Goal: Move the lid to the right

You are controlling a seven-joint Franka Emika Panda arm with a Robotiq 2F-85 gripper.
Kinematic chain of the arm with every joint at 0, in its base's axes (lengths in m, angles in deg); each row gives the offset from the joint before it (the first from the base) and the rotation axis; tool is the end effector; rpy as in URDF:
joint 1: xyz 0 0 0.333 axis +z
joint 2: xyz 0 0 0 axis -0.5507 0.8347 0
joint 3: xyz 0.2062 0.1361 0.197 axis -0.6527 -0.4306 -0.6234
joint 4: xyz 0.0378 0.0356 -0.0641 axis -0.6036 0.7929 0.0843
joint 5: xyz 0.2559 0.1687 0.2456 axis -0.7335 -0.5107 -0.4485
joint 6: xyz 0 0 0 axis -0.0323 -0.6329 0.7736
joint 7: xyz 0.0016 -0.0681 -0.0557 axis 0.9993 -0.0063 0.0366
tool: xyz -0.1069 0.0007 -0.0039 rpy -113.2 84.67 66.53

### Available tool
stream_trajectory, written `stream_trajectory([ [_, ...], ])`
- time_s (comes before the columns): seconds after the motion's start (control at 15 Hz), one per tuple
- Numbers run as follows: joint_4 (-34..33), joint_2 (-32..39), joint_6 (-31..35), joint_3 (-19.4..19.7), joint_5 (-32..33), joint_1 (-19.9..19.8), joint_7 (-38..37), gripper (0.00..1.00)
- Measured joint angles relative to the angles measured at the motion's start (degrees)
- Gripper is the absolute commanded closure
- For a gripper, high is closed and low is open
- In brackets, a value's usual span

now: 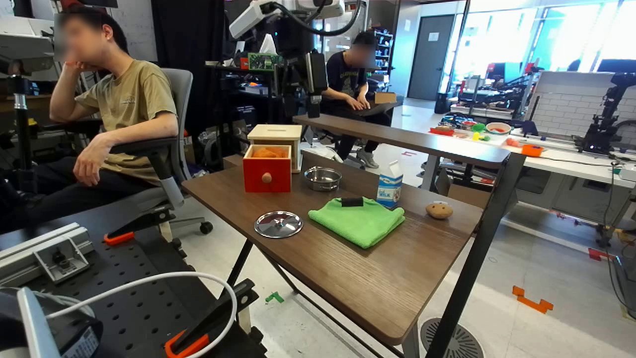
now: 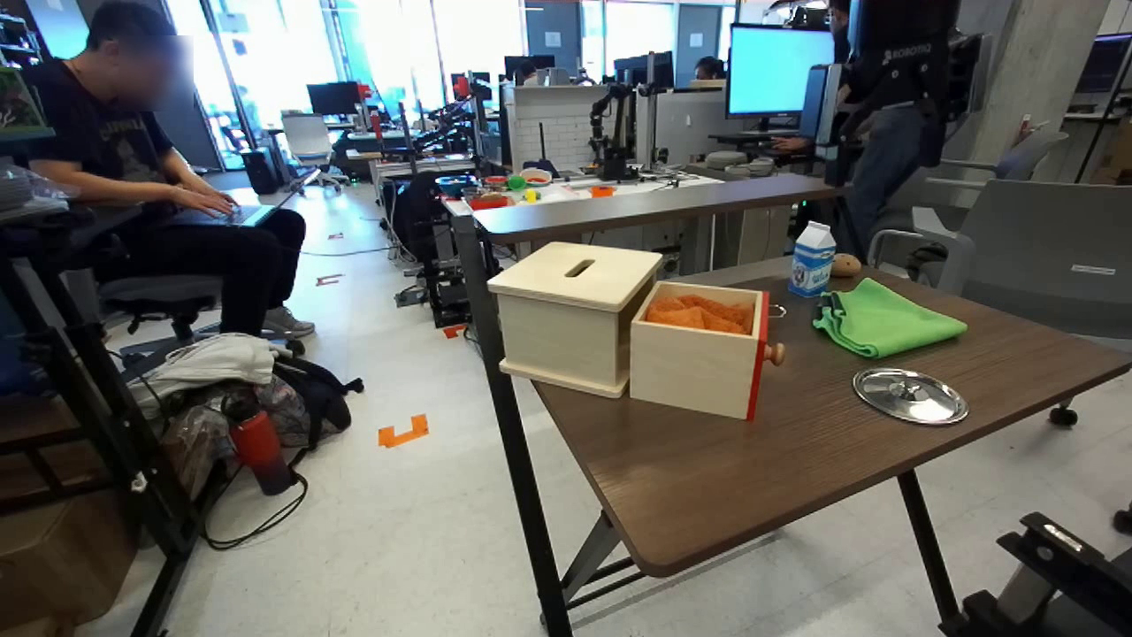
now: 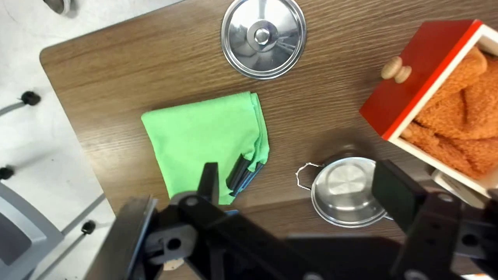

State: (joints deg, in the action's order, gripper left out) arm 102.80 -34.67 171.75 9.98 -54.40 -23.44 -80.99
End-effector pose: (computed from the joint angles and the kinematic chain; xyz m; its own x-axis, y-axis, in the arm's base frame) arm 0.5945 0.0610 0.3103 0.9786 -0.2027 0.0353 -0.2058 -0.9652 0.1613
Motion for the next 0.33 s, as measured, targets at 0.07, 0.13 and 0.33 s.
stream_trajectory([
  [0.07,-0.1,-0.1,0.5,-0.4,-0.1,-0.3,3.1,0.00],
  [0.13,-0.2,-0.1,1.1,-1.1,-0.7,-0.9,6.3,0.00],
  [0.33,-0.2,-0.1,1.9,-2.1,-1.5,-1.9,10.2,0.00],
])
